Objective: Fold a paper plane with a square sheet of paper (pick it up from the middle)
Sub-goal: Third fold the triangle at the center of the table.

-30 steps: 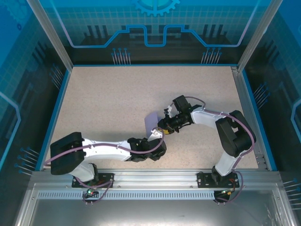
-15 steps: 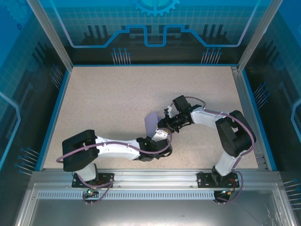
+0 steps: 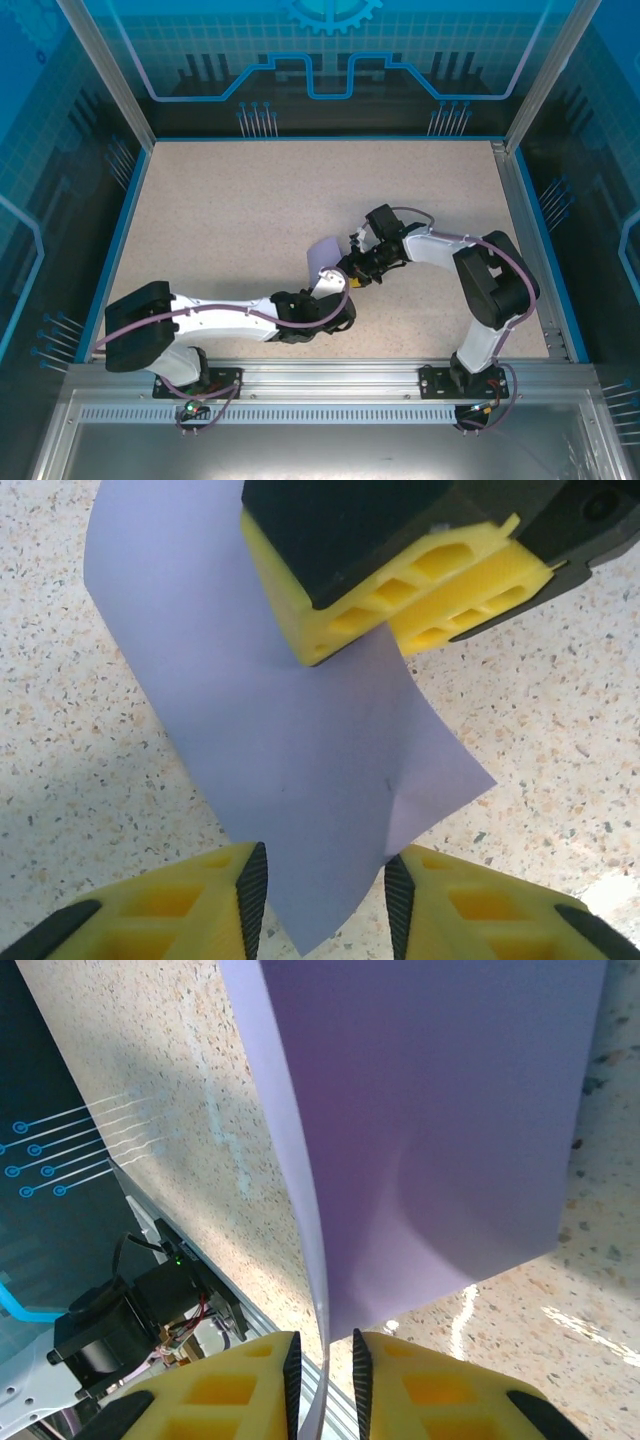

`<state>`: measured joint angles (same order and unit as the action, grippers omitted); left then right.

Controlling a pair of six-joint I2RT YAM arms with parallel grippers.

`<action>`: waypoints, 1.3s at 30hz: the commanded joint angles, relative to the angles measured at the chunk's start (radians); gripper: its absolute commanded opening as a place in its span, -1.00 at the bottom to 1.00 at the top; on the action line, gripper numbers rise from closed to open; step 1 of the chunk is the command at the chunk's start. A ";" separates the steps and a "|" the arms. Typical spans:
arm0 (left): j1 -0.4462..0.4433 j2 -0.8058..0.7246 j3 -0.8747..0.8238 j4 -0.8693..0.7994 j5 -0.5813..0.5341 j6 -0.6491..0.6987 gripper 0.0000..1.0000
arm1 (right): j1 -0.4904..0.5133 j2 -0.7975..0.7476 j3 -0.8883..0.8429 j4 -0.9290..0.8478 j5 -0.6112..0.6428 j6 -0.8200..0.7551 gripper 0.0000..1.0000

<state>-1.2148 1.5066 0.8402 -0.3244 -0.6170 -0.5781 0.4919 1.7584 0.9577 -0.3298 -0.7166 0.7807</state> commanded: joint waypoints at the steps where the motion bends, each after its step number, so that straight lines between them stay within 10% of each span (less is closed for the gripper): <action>1: -0.002 -0.019 -0.022 0.019 -0.011 -0.011 -0.30 | 0.007 0.011 0.031 -0.030 0.002 -0.018 -0.54; 19: 0.108 -0.131 -0.128 0.192 0.300 0.044 -0.63 | 0.004 0.023 0.037 -0.049 0.019 -0.035 -0.56; 39: 0.126 -0.149 -0.123 0.215 0.234 0.009 -0.39 | 0.004 0.024 0.025 -0.038 0.008 -0.034 -0.57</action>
<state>-1.0973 1.3880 0.7174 -0.1280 -0.3546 -0.5510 0.4919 1.7660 0.9756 -0.3511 -0.6960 0.7586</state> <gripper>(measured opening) 0.303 0.216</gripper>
